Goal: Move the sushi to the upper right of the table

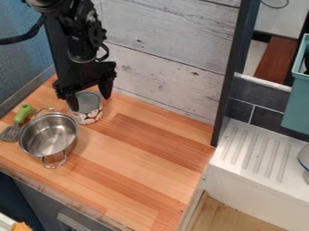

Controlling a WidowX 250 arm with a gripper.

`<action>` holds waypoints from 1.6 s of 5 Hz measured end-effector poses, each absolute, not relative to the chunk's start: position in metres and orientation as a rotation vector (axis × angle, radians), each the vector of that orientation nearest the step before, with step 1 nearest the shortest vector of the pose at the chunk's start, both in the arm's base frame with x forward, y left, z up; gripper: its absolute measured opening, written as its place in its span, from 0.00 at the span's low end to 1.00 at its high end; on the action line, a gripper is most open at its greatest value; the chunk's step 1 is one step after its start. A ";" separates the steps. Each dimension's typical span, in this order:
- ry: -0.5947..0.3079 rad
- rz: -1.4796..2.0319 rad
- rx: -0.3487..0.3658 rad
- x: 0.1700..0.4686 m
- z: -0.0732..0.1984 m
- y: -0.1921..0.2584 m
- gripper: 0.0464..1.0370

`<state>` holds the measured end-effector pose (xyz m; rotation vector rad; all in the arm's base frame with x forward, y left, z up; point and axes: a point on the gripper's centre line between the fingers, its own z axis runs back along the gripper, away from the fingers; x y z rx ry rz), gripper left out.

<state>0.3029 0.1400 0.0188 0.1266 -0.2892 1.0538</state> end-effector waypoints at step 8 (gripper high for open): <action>-0.263 1.181 0.153 0.346 -0.014 0.244 0.96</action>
